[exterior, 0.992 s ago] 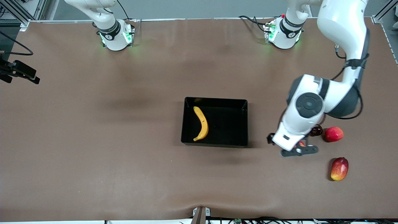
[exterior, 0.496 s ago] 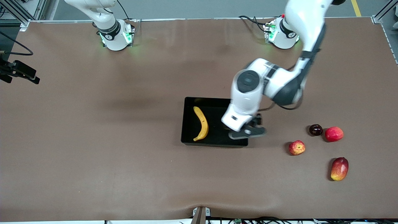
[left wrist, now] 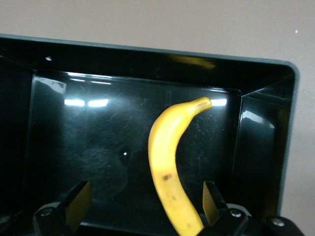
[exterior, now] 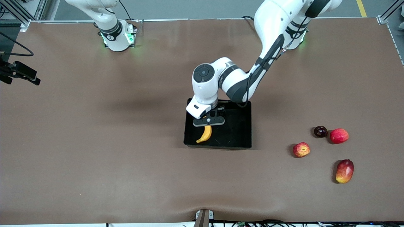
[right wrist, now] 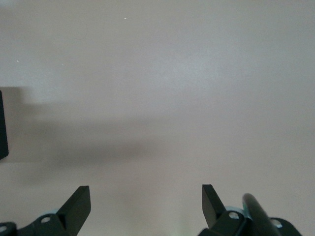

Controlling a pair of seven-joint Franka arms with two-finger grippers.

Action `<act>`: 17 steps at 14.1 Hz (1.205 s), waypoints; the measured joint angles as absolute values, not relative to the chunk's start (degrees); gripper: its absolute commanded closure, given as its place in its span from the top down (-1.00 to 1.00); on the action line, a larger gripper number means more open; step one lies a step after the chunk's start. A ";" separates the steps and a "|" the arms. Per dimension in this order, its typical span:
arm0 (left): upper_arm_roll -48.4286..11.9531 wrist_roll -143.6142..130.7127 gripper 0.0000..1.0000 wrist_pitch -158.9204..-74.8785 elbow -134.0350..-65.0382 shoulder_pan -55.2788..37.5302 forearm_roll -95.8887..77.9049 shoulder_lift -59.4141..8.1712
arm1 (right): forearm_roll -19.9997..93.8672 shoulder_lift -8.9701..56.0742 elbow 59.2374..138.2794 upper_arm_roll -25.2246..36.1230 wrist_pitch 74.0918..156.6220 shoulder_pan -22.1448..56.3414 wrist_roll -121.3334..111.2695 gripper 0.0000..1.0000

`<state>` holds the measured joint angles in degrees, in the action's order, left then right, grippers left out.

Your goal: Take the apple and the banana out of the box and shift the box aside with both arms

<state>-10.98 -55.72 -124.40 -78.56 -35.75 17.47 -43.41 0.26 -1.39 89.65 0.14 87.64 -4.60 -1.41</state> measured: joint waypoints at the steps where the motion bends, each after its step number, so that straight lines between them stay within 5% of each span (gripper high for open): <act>1: -10.88 -55.49 1.00 -125.74 -78.51 -35.69 17.47 -44.67 | 0.26 -1.38 89.65 0.14 87.64 -4.60 -1.41 1.00; 8: -10.82 -55.43 1.00 -135.22 -78.28 -35.70 17.48 -52.16 | 0.26 -0.59 89.65 0.19 87.63 -5.20 -1.41 1.00; 9: -10.82 -55.34 0.87 -136.01 -78.25 -35.71 17.48 -52.76 | 0.26 -0.18 89.65 0.23 87.63 -5.85 -1.41 1.00; 13: -10.82 -55.29 -1.00 -137.31 -78.16 -35.70 17.48 -53.82 | 0.26 1.81 89.74 0.22 87.53 -6.67 -1.47 1.00; 17: -10.88 -55.34 -1.00 -137.95 -77.22 -35.69 17.48 -53.78 | 0.34 7.00 89.78 0.03 88.05 -6.76 -1.77 1.00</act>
<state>-10.88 -55.34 -137.95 -77.22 -35.69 17.48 -53.78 0.34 7.00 89.78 0.03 88.05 -6.76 -1.77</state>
